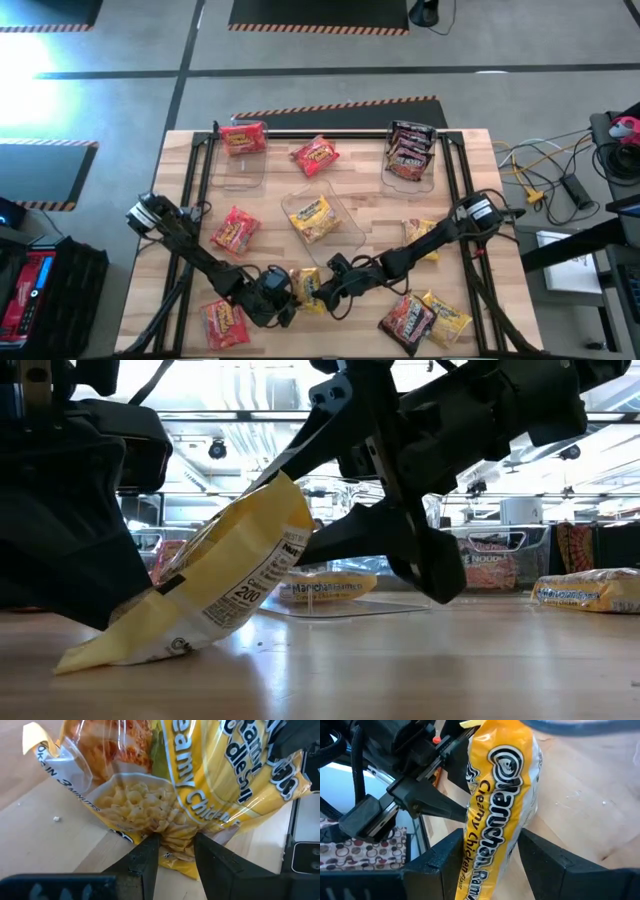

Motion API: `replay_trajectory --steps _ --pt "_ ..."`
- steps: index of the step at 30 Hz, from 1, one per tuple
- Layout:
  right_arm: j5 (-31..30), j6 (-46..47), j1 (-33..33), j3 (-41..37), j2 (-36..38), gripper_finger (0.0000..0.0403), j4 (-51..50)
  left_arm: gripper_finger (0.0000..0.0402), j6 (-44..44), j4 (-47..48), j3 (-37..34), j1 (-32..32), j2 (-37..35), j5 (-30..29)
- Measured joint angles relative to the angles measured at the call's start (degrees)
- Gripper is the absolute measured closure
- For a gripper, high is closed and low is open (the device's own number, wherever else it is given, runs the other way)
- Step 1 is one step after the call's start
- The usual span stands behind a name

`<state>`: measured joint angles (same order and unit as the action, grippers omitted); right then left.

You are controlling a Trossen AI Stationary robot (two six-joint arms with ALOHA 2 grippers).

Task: Sort Maruchan noodles
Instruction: Put the bottom left yellow noodle pack into the center transparent bin

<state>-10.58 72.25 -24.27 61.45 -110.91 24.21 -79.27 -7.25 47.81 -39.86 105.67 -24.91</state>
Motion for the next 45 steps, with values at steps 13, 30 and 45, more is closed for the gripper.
replay_trajectory --steps 13,30,45 --pt "-1.03 -1.55 0.02 0.00 0.00 0.0276 -0.26 0.0294 -0.99 -1.34 -0.04 0.15 0.00 0.23" --pt "4.66 -3.09 0.41 0.00 0.42 0.0296 -0.78 0.0270 -4.38 -3.52 -0.07 0.20 -1.75 3.34" --pt "5.97 -7.35 0.42 -0.02 7.62 0.0297 -13.82 0.0247 4.84 -3.87 0.04 0.42 -6.42 -3.46"
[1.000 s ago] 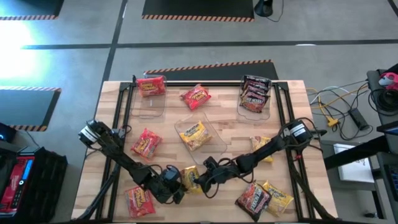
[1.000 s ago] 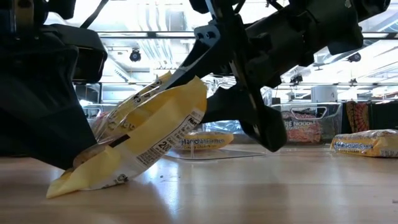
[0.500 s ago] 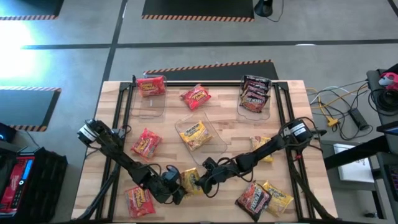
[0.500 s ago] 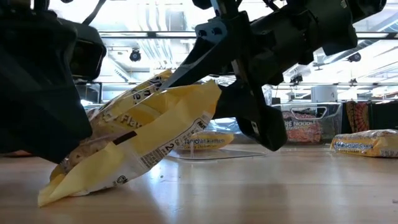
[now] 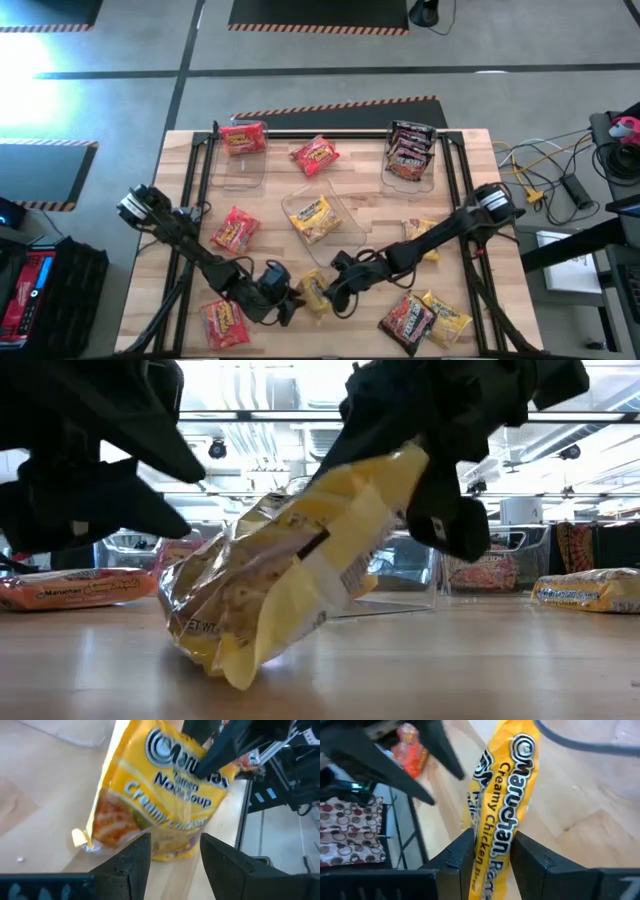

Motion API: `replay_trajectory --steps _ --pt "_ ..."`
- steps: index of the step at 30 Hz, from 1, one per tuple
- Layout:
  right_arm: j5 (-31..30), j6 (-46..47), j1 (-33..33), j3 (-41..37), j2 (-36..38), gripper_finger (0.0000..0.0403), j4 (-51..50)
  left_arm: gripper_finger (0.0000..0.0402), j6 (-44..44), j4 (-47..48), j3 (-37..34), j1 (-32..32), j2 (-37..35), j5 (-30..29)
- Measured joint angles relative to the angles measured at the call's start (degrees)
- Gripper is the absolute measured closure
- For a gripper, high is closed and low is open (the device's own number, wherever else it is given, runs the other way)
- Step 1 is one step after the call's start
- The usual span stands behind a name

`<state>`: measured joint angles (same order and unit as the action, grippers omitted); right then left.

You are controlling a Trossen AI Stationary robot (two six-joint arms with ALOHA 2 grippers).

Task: Sort Maruchan noodles
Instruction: Put the bottom left yellow noodle pack into the center transparent bin

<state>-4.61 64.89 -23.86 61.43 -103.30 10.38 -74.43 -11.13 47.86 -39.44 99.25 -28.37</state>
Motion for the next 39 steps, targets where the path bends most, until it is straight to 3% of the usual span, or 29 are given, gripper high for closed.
replay_trajectory --steps 9,20,29,39 --pt "0.60 -0.79 0.26 0.00 0.77 0.0296 -0.88 0.0247 0.67 0.91 0.00 0.11 -0.73 -3.18" --pt "0.37 0.49 0.26 0.01 -4.34 0.0296 3.25 0.0249 -5.85 1.83 0.20 0.07 3.55 0.73" --pt "0.82 1.61 0.26 0.04 -3.18 0.0296 0.97 0.0249 -6.19 1.82 0.31 -0.67 5.18 3.04" --pt "7.79 3.24 0.28 0.04 -1.70 0.0257 -1.26 0.0249 -6.08 1.67 0.31 -1.03 6.81 3.85"
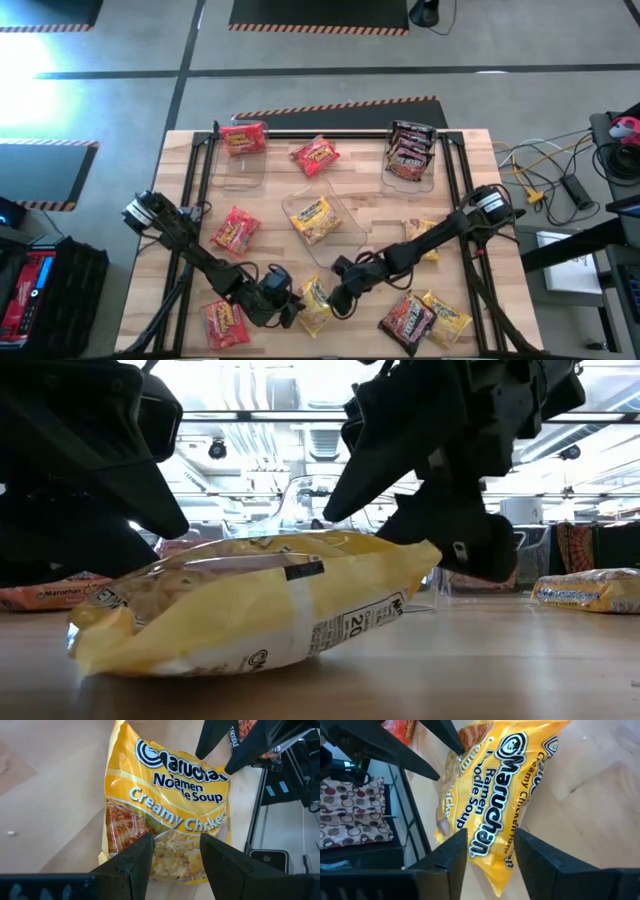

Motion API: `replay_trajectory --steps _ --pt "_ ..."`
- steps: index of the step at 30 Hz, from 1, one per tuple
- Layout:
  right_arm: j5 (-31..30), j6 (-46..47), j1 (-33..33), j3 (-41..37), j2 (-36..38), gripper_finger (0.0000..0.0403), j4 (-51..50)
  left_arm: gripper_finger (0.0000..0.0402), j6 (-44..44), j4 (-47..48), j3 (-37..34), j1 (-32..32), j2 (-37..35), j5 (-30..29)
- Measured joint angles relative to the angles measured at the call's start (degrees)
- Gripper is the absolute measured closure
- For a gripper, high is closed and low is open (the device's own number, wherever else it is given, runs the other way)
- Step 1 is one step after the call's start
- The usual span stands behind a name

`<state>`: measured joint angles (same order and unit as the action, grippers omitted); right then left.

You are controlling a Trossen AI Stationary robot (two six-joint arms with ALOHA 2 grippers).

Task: Sort Maruchan noodles
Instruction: Put the bottom left yellow noodle pack into the center transparent bin

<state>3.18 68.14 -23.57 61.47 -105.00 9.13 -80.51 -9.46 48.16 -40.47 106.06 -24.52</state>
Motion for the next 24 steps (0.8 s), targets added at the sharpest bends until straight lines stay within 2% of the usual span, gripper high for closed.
replay_trajectory --steps 9,13,20,24 --pt "-0.37 1.01 -0.02 0.02 -2.06 0.0200 0.15 0.0249 1.18 0.80 0.00 0.00 0.04 0.63" --pt "-2.16 0.85 0.00 0.02 -3.21 0.0195 0.93 0.0249 1.23 0.81 0.00 0.00 0.04 0.69" --pt "-1.80 3.02 0.00 0.04 -7.80 0.0195 13.37 0.0249 1.37 0.74 0.00 0.49 0.04 1.10" --pt "-1.73 3.56 0.00 0.00 -8.66 0.0195 14.78 0.0249 1.40 0.71 0.00 0.50 0.04 1.08"
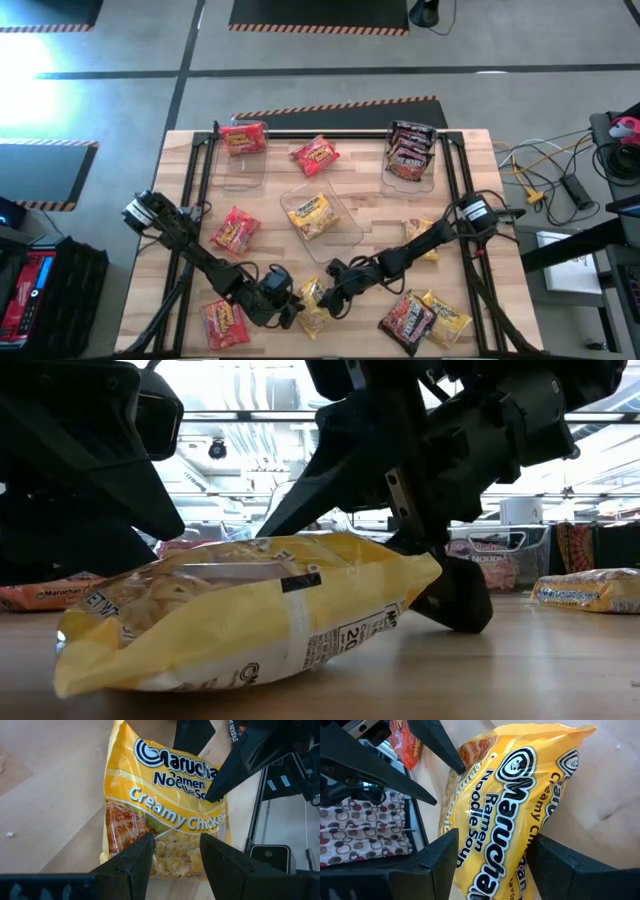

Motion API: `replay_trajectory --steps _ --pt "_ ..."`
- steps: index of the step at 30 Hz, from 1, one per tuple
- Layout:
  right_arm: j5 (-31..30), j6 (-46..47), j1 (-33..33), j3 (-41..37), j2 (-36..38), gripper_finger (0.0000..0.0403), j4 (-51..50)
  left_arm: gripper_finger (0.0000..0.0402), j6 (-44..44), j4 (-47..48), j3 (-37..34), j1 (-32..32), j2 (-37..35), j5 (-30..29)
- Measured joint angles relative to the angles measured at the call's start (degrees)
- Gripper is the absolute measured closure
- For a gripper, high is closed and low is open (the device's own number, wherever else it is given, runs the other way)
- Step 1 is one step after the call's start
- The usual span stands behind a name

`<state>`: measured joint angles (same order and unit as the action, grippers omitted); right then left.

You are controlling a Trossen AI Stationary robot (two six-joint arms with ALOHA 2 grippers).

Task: Sort Maruchan noodles
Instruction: Put the bottom left yellow noodle pack into the center transparent bin

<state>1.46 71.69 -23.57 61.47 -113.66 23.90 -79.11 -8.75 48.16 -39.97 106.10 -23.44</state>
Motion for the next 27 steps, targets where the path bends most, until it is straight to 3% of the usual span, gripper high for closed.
replay_trajectory --steps 7,19,27 --pt "-1.08 -2.02 -0.07 -0.04 0.41 0.0205 0.26 0.0249 -0.03 -0.42 -0.07 0.03 0.00 -1.35" --pt "-2.44 -2.41 -0.11 -0.04 0.34 0.0296 0.33 0.0249 0.09 -0.40 -0.13 0.26 0.00 -2.42" --pt "-2.58 -2.52 -0.07 -0.02 0.61 0.0320 -0.56 0.0249 0.16 -2.38 -0.37 0.35 -0.13 -2.62"
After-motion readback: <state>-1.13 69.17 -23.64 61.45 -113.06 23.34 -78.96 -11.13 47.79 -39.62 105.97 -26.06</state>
